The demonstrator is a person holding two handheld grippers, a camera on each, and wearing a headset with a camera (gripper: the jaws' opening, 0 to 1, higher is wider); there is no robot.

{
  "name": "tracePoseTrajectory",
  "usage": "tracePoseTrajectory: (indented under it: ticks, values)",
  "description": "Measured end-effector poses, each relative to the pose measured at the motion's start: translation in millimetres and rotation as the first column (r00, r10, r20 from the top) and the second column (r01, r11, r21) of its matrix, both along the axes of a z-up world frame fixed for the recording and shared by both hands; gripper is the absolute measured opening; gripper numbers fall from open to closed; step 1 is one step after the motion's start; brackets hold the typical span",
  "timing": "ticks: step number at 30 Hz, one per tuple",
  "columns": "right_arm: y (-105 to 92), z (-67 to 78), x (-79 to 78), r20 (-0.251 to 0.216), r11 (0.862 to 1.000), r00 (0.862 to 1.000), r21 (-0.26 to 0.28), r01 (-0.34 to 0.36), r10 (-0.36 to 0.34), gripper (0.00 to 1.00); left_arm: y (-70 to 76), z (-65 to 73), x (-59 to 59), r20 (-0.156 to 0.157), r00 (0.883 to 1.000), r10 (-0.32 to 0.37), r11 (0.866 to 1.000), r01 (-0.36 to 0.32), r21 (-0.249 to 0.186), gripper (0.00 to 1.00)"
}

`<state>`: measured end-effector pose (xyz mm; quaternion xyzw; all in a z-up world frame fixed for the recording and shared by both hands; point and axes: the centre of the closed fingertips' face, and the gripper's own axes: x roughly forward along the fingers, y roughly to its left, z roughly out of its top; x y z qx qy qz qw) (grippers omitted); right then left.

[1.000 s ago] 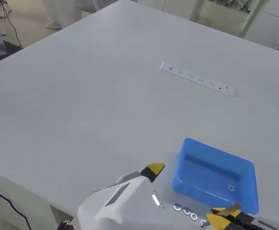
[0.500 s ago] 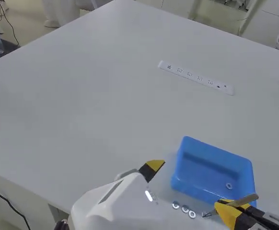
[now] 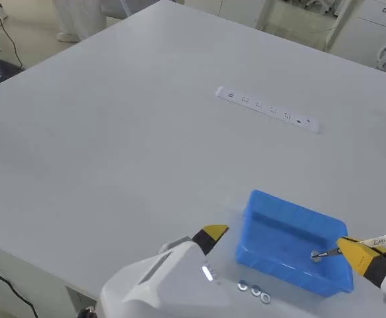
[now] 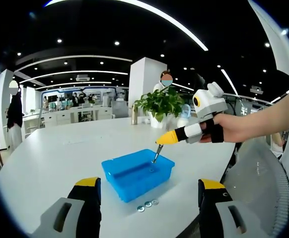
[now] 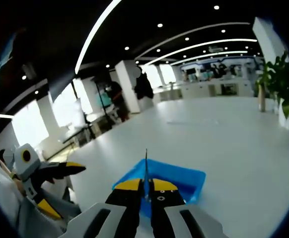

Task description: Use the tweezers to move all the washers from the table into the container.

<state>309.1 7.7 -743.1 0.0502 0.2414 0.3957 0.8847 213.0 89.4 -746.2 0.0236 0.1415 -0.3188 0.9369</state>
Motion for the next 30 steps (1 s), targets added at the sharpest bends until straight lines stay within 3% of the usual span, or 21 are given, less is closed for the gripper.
tracePoseTrajectory:
  ticks: [5,12,19,30]
  values:
    - [2.3,-5.9,12.2,-0.004,1.000,1.000,-0.013,0.001,-0.001,0.03,0.1,-2.9,0.0,-0.006,1.000,-0.001,1.000,0.001,0.016,0.81]
    - [0.9,-23.5,30.5,-0.033,0.997,0.999,-0.081,0.000,-0.003,0.03,0.2,-4.6,-0.4,-0.008,1.000,-0.003,0.999,0.004,0.034,0.80]
    - [2.9,-40.4,35.8,-0.041,0.985,0.999,-0.166,-0.038,0.032,0.03,0.6,-3.4,-0.2,-0.007,1.000,0.000,1.000,0.000,0.029,0.81]
    - [0.4,-57.1,44.5,-0.040,0.969,0.997,-0.238,-0.073,0.066,0.03,1.0,1.3,0.2,0.004,1.000,0.007,1.000,-0.007,0.002,0.81]
